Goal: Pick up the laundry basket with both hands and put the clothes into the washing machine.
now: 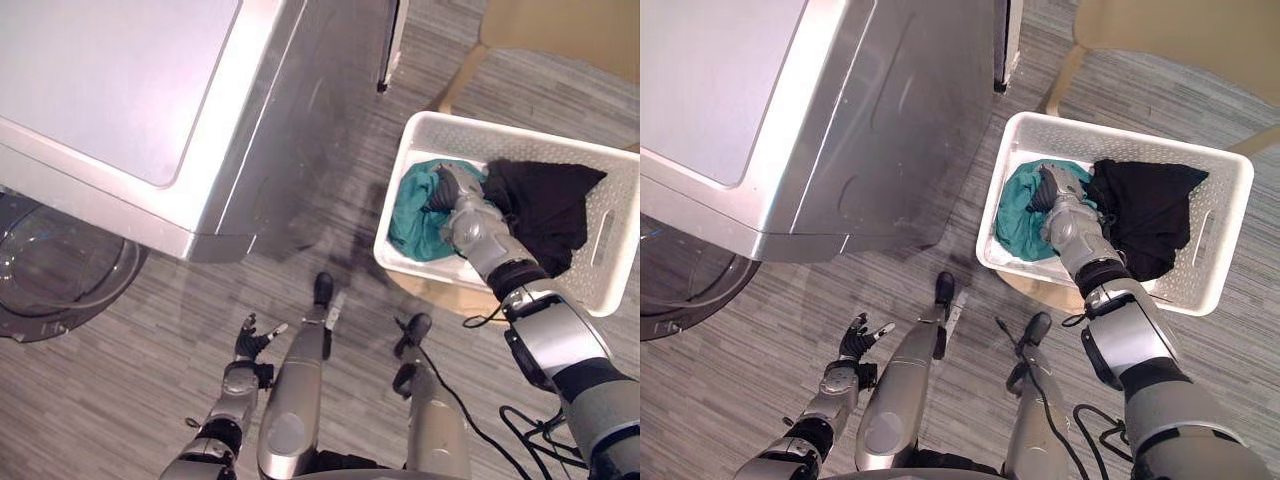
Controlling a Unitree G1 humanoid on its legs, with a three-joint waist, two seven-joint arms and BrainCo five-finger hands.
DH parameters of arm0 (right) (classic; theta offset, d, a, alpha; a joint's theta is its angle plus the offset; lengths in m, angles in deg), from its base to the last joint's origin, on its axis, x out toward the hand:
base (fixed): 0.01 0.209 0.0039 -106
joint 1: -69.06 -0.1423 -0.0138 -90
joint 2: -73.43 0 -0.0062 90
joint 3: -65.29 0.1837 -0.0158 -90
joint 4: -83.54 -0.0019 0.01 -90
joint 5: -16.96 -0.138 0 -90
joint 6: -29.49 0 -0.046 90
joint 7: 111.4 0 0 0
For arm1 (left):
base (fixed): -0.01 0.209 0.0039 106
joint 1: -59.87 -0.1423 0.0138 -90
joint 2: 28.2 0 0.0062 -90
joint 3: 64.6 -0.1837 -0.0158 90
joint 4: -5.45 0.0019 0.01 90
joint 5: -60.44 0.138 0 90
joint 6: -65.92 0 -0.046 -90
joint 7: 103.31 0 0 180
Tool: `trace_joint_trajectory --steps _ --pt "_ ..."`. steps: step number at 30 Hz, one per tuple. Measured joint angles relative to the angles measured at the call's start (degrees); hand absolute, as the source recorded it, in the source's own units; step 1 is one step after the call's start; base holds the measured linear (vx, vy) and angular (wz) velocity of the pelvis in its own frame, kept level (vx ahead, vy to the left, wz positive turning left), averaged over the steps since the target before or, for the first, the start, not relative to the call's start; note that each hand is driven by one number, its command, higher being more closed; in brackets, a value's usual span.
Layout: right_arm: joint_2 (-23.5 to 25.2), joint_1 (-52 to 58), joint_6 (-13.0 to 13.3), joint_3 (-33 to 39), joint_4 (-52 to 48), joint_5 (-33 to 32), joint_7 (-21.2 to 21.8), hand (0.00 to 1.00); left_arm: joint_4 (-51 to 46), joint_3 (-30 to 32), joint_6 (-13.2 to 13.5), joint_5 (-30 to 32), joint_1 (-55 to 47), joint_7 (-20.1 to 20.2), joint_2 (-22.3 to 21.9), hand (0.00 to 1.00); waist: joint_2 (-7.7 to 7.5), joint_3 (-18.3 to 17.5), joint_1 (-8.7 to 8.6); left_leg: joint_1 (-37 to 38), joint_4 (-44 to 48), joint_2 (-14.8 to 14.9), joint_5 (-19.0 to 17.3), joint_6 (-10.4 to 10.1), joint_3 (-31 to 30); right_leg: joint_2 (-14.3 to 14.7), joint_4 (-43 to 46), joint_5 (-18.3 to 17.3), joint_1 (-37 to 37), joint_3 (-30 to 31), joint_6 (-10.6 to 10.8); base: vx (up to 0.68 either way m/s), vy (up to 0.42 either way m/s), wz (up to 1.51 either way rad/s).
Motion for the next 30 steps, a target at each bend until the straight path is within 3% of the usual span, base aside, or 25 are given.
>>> trace_joint_trajectory --steps 6,9,17,21,22,23,24,26,28,30 --pt "2.37 8.74 0.52 8.36 -23.42 -4.71 -2.43 1.00 -2.81 0.37 -0.33 0.04 -0.63 0.14 0.08 0.00 -1.64 0.91 -2.23 6.10 -3.52 0.33 0.49 -0.63 1.62 0.36 -0.99 0.01 3.64 1.75 -0.03 -0.01 -0.013 -0.14" --pt "7.57 17.84 1.58 11.93 -36.94 -9.55 -2.73 1.00 -4.28 0.48 -1.18 0.14 -3.15 0.36 0.05 0.00 -2.93 0.85 -4.41 10.99 -4.55 0.46 0.46 -0.67 2.93 0.36 -1.33 0.01 7.55 2.54 -0.02 0.03 -0.003 -0.13" --pt "21.21 38.00 6.17 11.14 -52.62 -24.66 0.76 1.00 -4.15 0.93 -2.42 0.63 -9.92 1.57 0.94 0.00 -7.63 -6.74 -6.10 18.35 -7.18 0.87 -0.64 -0.87 8.45 0.63 -2.76 -0.10 10.97 7.34 0.15 0.02 0.006 -0.32" --pt "22.85 42.09 9.86 10.24 -56.60 -31.26 4.03 1.00 -5.44 1.21 -2.44 0.66 -10.09 1.77 2.22 0.00 -7.85 -7.66 -7.99 17.42 -4.69 1.93 -0.68 -0.64 7.44 0.36 -0.22 0.20 10.42 8.26 0.89 -0.07 0.016 0.02" --pt "22.91 42.84 9.92 10.33 -57.14 -32.10 4.03 1.00 -6.09 1.36 -2.34 0.68 -10.03 1.91 2.24 0.00 -7.62 -7.75 -7.92 16.85 -4.30 2.45 -0.80 -0.33 7.26 0.38 2.05 -1.40 9.98 8.81 1.32 -0.12 -0.015 0.58" --pt "22.99 44.98 10.45 10.37 -58.51 -33.69 4.17 1.00 -7.89 1.63 -2.27 0.69 -9.77 2.33 2.29 0.00 -7.63 -7.75 -8.21 15.66 -2.58 2.22 -0.87 -0.22 4.90 -0.34 16.71 -8.56 7.28 10.65 0.45 -0.11 -0.073 0.98" --pt "23.08 46.82 10.81 10.21 -58.99 -34.64 4.59 1.00 -9.46 1.64 -2.28 0.69 -9.93 2.49 2.54 0.00 -7.70 -7.80 -8.23 15.26 -1.12 1.53 -0.80 -0.32 2.15 -0.76 26.35 -12.16 7.71 12.41 2.29 -0.10 -0.112 1.20" --pt "23.27 48.21 11.14 8.65 -59.00 -35.43 5.58 1.00 -14.43 1.77 -2.22 0.67 -11.88 2.34 2.66 0.00 -7.81 -8.57 -7.53 13.50 1.43 0.12 -0.41 -0.95 -2.05 -0.19 32.96 -15.79 10.32 15.87 3.56 -0.12 -0.244 1.21" --pt "23.15 47.50 11.31 6.27 -59.01 -35.42 6.54 1.00 -19.39 1.73 -1.86 0.67 -14.50 2.07 2.08 0.00 -6.74 -9.66 -6.99 10.79 2.39 -0.16 1.03 -2.43 -4.89 2.31 29.09 -20.48 12.17 16.52 2.44 -0.25 -0.335 0.86" --pt "22.49 47.24 12.01 5.20 -59.02 -35.45 6.54 1.00 -24.72 0.99 -1.05 0.56 -18.39 1.27 -1.13 0.00 -4.67 -12.22 -4.55 8.13 -2.59 1.01 6.42 -3.31 -6.93 4.23 21.84 -24.92 12.50 12.57 -0.75 -0.30 -0.270 0.37"
